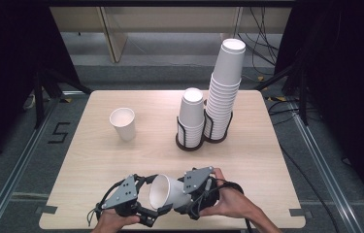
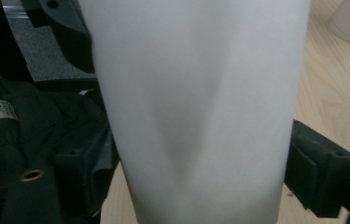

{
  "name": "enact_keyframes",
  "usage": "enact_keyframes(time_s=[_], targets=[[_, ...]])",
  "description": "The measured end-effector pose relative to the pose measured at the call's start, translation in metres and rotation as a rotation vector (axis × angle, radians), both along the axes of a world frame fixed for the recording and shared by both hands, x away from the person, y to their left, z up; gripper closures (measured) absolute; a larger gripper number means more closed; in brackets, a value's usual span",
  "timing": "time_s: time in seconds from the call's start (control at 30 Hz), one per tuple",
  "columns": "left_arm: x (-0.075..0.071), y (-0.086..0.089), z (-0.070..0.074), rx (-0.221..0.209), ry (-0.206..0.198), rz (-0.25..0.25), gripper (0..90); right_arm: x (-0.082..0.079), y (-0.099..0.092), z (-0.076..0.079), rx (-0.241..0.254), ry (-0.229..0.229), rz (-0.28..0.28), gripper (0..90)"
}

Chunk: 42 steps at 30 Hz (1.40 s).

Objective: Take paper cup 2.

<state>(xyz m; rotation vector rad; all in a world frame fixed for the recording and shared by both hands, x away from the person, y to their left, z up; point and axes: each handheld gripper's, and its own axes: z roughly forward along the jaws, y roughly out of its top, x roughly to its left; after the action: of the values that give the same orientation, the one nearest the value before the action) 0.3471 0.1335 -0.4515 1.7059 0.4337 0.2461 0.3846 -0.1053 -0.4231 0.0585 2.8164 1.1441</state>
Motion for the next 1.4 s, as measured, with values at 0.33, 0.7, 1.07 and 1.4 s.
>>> enact_keyframes(time_s=[0.33, 0.7, 1.07, 1.4], targets=[[0.001, 0.003, 0.0, -0.133, 0.016, 0.052, 4.2, 0.006, -0.004, -0.005, 0.17, 0.061, 0.006, 21.3], [0.001, 0.002, -0.002, -0.153, 0.017, 0.062, 4.0, 0.008, -0.005, -0.006, 0.216, 0.07, 0.009, 21.4], [0.001, 0.0, -0.005, -0.106, 0.004, 0.052, 2.7, 0.011, -0.011, -0.005, 0.225, 0.057, 0.009, 21.5], [0.0, -0.002, -0.005, -0.092, 0.003, 0.015, 7.8, 0.007, -0.005, -0.01, 0.218, 0.078, 0.036, 21.0]])
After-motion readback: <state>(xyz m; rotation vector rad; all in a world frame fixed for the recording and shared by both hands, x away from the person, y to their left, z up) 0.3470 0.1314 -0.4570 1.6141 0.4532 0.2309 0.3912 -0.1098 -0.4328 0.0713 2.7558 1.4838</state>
